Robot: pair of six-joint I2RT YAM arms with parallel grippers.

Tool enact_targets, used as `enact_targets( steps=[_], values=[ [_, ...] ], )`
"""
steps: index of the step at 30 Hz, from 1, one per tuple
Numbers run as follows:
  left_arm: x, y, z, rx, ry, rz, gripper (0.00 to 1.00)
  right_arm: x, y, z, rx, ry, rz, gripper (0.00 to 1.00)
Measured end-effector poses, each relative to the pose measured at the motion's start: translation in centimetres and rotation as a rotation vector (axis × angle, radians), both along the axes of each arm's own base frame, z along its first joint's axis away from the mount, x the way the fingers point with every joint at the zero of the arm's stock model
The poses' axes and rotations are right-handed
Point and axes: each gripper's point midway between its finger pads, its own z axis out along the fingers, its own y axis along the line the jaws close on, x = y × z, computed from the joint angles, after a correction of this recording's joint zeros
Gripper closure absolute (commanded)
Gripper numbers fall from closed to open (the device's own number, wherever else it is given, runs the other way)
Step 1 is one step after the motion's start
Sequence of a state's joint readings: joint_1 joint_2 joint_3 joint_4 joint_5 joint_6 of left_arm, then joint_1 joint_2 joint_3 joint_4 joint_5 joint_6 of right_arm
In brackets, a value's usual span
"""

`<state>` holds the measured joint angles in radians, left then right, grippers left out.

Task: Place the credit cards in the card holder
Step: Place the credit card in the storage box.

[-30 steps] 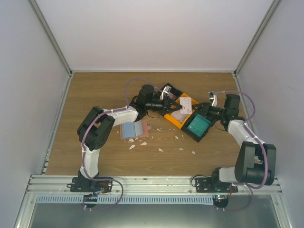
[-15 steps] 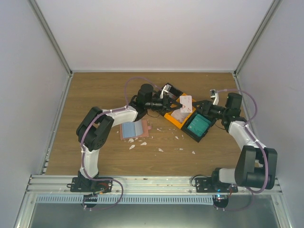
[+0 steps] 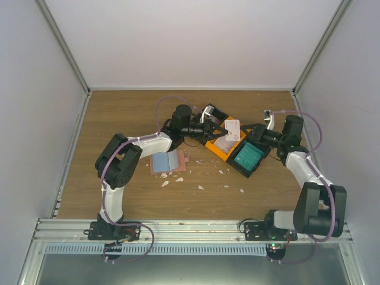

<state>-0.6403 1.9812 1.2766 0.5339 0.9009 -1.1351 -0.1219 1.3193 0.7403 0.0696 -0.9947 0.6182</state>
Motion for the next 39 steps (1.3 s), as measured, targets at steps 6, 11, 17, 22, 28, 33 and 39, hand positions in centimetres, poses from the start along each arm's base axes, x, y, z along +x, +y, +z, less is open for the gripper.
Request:
enact_targets(
  steps=[6, 11, 17, 22, 28, 33, 39],
  values=[
    [0.0, 0.0, 0.0, 0.0, 0.0, 0.0, 1.0, -0.1, 0.2, 0.5, 0.012, -0.021, 0.014, 0.75],
    [0.0, 0.0, 0.0, 0.0, 0.0, 0.0, 1.0, -0.2, 0.3, 0.7, 0.015, -0.03, 0.027, 0.83],
    [-0.1, 0.0, 0.0, -0.001, 0.006, -0.004, 1.0, -0.1, 0.4, -0.1, 0.019, -0.012, 0.039, 0.84],
    [-0.2, 0.1, -0.2, 0.001, 0.018, -0.009, 1.0, -0.2, 0.5, -0.7, 0.02, 0.001, 0.055, 0.84],
    [-0.4, 0.1, -0.2, 0.001, 0.024, -0.016, 1.0, -0.3, 0.8, -0.8, 0.018, 0.002, 0.069, 0.81],
    [-0.4, 0.2, -0.2, -0.001, 0.032, -0.02, 1.0, -0.3, 1.2, -0.9, 0.021, 0.001, 0.097, 0.75],
    [-0.6, 0.2, 0.1, -0.009, 0.03, -0.035, 1.0, -1.3, 2.6, -0.4, 0.06, 0.004, 0.173, 0.78]
  ],
)
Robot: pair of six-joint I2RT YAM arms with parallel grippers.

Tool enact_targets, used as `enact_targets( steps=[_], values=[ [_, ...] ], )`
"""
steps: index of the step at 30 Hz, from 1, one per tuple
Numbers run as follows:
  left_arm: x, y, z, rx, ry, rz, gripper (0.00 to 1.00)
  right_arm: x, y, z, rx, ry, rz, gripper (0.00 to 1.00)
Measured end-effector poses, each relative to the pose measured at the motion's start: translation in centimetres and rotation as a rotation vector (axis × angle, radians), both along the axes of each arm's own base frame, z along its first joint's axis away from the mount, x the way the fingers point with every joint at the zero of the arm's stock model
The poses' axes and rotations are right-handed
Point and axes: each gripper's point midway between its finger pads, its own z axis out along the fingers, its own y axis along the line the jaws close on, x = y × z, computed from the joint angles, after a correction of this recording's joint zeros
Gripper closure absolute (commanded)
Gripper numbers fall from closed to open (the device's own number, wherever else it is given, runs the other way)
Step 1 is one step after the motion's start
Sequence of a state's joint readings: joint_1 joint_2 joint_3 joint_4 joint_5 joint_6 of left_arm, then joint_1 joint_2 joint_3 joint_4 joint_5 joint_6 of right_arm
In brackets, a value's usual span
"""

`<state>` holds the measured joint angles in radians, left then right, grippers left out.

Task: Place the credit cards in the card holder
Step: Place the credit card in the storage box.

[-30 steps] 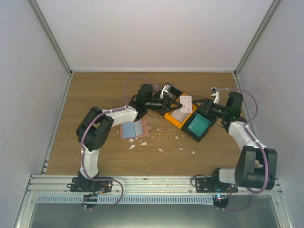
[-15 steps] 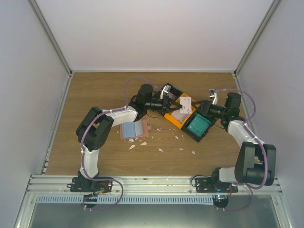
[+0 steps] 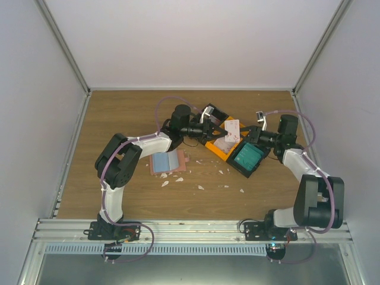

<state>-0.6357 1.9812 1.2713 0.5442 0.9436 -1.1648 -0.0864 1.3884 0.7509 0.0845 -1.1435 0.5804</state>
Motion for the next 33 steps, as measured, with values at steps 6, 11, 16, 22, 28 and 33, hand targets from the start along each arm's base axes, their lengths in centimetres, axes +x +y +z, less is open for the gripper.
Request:
enact_targets(
  steps=[6, 11, 16, 22, 28, 33],
  values=[
    [0.1, 0.0, 0.5, -0.012, -0.003, 0.0, 1.0, -0.1, 0.4, 1.2, 0.048, 0.003, 0.023, 0.99],
    [0.5, 0.0, 0.0, 0.0, 0.009, 0.014, 1.0, 0.1, 0.2, 1.5, 0.064, 0.023, 0.007, 1.0],
    [1.1, -0.4, -0.2, -0.007, -0.001, 0.015, 0.98, 0.3, -0.4, 1.4, 0.072, 0.048, -0.025, 1.0],
    [1.5, -0.9, -0.9, -0.014, -0.008, 0.012, 0.97, 0.5, -1.1, 0.8, 0.081, 0.096, -0.061, 1.0],
    [2.0, -0.8, -2.1, -0.015, 0.013, 0.01, 0.95, 1.6, -3.2, -0.2, 0.079, 0.136, -0.143, 0.99],
    [2.6, -0.7, -3.9, -0.001, 0.053, 0.017, 0.98, 2.4, -3.9, -1.0, 0.059, 0.154, -0.176, 1.0]
  ],
)
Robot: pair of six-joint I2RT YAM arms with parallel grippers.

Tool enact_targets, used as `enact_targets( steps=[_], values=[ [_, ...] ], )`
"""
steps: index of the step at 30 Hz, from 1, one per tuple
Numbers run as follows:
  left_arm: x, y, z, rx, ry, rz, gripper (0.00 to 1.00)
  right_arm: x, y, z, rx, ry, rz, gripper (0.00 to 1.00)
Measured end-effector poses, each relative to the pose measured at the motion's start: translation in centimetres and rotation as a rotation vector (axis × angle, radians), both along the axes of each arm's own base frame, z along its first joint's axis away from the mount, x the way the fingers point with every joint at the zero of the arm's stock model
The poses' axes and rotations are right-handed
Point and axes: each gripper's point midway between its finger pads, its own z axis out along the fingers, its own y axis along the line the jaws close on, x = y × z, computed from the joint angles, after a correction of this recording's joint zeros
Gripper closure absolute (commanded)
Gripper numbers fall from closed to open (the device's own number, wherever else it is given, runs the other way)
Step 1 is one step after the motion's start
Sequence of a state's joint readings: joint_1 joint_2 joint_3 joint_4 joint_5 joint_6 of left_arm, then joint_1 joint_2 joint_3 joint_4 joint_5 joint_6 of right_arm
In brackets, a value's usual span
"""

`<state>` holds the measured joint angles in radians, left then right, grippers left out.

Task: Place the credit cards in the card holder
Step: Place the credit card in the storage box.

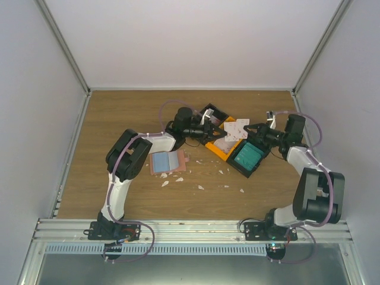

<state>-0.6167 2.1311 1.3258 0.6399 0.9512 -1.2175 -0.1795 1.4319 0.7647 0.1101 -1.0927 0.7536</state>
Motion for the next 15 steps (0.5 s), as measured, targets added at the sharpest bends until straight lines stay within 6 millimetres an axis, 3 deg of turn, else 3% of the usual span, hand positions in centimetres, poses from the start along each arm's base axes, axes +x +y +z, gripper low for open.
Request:
enact_targets(
  steps=[15],
  values=[
    [1.1, 0.5, -5.0, 0.143, 0.031, 0.074, 0.99, 1.9, -2.4, -2.2, -0.193, 0.024, -0.117, 1.0]
  ],
)
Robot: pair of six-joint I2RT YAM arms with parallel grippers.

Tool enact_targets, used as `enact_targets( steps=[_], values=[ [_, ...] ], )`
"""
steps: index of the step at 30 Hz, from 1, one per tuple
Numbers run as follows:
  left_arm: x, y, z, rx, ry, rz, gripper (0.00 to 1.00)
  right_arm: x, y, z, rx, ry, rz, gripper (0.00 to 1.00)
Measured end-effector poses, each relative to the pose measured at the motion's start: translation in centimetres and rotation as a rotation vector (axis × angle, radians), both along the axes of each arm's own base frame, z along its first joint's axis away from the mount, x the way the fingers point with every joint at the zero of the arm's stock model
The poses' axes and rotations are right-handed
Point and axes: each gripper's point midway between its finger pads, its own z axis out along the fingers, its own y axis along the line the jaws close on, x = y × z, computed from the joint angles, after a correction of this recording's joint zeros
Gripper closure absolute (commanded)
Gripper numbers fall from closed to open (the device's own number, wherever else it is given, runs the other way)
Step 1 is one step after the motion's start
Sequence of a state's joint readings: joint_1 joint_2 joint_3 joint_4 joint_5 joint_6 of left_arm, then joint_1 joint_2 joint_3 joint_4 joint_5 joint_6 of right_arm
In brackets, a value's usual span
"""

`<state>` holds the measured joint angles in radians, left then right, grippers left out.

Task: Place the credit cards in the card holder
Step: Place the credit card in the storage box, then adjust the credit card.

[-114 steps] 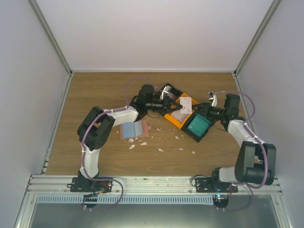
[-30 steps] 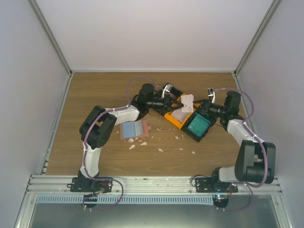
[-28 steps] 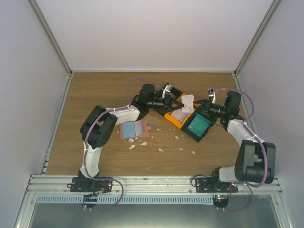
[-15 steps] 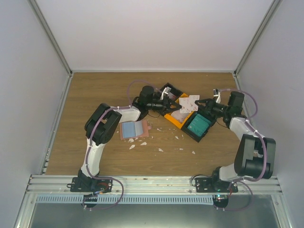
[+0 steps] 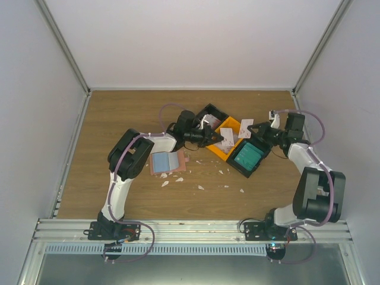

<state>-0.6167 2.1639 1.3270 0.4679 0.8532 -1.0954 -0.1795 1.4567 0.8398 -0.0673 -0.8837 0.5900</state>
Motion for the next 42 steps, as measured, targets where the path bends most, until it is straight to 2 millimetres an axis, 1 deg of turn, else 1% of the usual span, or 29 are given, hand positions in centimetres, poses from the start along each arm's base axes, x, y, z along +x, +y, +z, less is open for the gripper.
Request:
enact_targets(
  steps=[5, 10, 13, 15, 17, 19, 22, 26, 29, 31, 33, 36, 38, 40, 42],
  values=[
    [1.0, 0.0, -1.3, 0.065, -0.001, 0.048, 0.97, -0.3, 0.0, 0.1, -0.033, -0.008, -0.004, 1.0],
    [1.9, -0.7, -1.5, 0.128, -0.047, 0.09, 0.95, -0.4, 0.3, 0.6, -0.052, -0.03, 0.004, 1.0],
    [2.0, -1.2, -1.6, 0.162, -0.074, 0.103, 0.91, -0.5, 0.4, 0.6, -0.053, -0.03, 0.007, 0.99],
    [1.9, -1.2, -2.1, 0.188, -0.077, 0.107, 0.88, -0.6, 0.5, 0.6, -0.056, -0.029, 0.01, 1.0],
    [1.6, -1.0, -2.8, 0.218, -0.069, 0.109, 0.82, -0.7, 0.7, 0.7, -0.063, -0.033, 0.017, 1.0],
    [1.6, -0.8, -3.3, 0.238, -0.072, 0.11, 0.72, -0.8, 1.0, 0.7, -0.068, -0.035, 0.026, 1.0],
    [1.6, -0.7, -2.8, 0.259, -0.098, 0.122, 0.66, -1.1, 1.6, 0.6, -0.073, -0.031, 0.041, 1.0],
    [1.3, 0.2, -2.4, 0.309, -0.113, 0.143, 0.57, -1.5, 2.8, 0.7, -0.085, -0.032, 0.068, 1.0],
    [1.0, 1.1, -1.0, 0.337, -0.141, 0.165, 0.5, -2.0, 3.9, 0.9, -0.091, -0.041, 0.103, 1.0],
    [0.8, 1.7, 0.5, 0.342, -0.176, 0.18, 0.45, -2.3, 4.8, 1.1, -0.09, -0.049, 0.129, 0.99],
    [0.3, 2.5, 2.5, 0.334, -0.215, 0.192, 0.41, -2.7, 5.8, 1.3, -0.083, -0.056, 0.161, 1.0],
    [-0.9, 3.8, 5.4, 0.318, -0.274, 0.207, 0.35, -3.6, 8.0, 1.8, -0.065, -0.07, 0.233, 0.98],
    [-1.8, 4.7, 7.0, 0.309, -0.307, 0.211, 0.33, -4.3, 9.7, 2.3, -0.046, -0.084, 0.283, 0.97],
    [-2.8, 5.6, 8.3, 0.294, -0.333, 0.208, 0.31, -4.8, 11.2, 2.7, -0.021, -0.095, 0.321, 0.96],
    [-3.7, 6.3, 8.8, 0.281, -0.339, 0.195, 0.29, -5.4, 12.8, 3.2, 0.017, -0.097, 0.358, 0.96]
  ],
)
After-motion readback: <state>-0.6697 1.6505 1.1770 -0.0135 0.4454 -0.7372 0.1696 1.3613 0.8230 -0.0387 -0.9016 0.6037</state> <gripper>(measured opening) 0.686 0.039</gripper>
